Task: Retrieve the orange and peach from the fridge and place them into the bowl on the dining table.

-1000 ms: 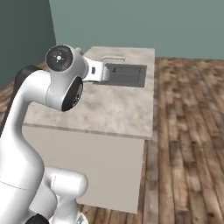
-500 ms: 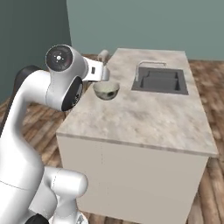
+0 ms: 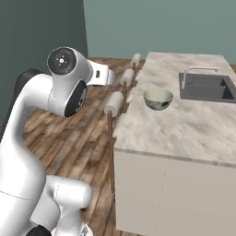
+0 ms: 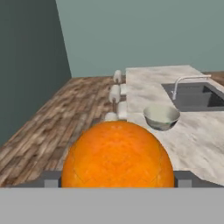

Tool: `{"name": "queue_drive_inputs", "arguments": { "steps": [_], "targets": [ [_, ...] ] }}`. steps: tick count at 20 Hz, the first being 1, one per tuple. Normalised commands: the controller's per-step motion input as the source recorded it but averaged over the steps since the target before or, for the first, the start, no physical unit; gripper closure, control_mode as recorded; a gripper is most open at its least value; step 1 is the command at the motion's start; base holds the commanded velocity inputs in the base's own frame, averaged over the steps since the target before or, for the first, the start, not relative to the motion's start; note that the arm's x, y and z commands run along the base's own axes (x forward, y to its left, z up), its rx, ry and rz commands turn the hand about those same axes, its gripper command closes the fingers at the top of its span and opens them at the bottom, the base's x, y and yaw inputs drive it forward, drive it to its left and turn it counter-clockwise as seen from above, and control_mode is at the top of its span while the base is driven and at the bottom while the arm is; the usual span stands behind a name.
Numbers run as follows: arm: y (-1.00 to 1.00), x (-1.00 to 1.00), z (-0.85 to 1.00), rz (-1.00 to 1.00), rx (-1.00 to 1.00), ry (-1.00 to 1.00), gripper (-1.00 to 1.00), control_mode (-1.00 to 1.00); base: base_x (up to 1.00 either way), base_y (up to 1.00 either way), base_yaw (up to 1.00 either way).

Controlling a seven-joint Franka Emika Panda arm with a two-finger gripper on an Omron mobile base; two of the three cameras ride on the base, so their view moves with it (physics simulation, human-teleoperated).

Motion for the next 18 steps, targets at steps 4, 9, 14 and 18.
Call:
{"name": "queue_drive_inputs", "arguments": {
  "steps": [4,9,14,18],
  "targets": [
    [0.0,0.0,0.0,0.0,0.0,0.0,1.0,1.0,0.07,0.94,-0.04],
    [0.0,0.0,0.0,0.0,0.0,0.0,1.0,1.0,0.01,0.74,-0.26],
    [0.0,0.0,0.0,0.0,0.0,0.0,1.0,1.0,0.22,0.64,-0.37],
    [0.0,0.0,0.0,0.0,0.0,0.0,1.0,1.0,0.4,0.53,-0.41]
  ]
}}
